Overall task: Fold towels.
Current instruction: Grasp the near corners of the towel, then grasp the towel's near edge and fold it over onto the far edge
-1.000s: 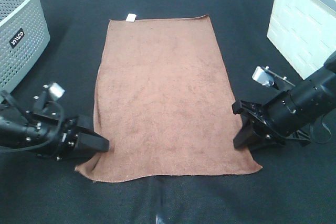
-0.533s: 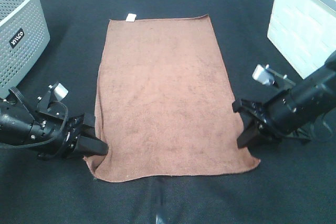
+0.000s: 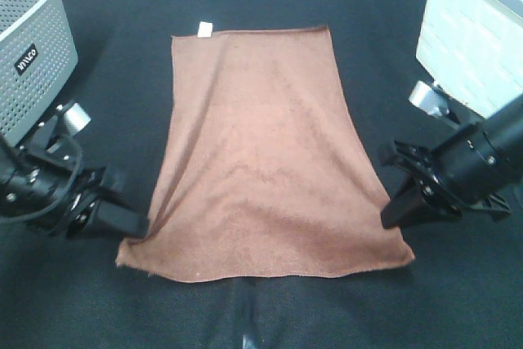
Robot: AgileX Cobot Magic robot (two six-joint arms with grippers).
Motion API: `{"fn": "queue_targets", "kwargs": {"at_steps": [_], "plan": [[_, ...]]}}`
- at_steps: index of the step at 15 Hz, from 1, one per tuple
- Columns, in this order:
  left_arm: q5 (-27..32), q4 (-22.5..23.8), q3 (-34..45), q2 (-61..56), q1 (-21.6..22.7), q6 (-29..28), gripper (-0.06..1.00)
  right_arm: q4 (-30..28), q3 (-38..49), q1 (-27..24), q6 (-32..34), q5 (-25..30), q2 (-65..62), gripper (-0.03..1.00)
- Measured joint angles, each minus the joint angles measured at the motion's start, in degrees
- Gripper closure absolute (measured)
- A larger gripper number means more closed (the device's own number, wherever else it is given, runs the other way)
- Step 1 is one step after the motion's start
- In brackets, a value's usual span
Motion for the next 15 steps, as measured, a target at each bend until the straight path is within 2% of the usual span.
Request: {"fn": "queue_targets", "kwargs": {"at_steps": [5, 9, 12, 15], "plan": [[0.06, 1.43, 9.63, -6.65, 0.0, -0.69, 0.94, -0.11, 10.31, 0.0, 0.23, 0.0, -8.48, 0.97], [0.0, 1.55, 10.77, -6.99, 0.0, -0.69, 0.94, -0.74, 11.29, 0.0, 0.23, -0.17, -9.68, 0.97], [-1.09, 0.46, 8.25, -6.99, 0.0, -0.86, 0.94, -0.92, 6.7, 0.0, 0.23, -0.17, -9.68, 0.97], [-3.78, 0.86, 1.2, -6.99, 0.0, -4.47, 0.94, -1.49, -2.86, 0.0, 1.09, 0.97, -6.65, 0.97]]}}
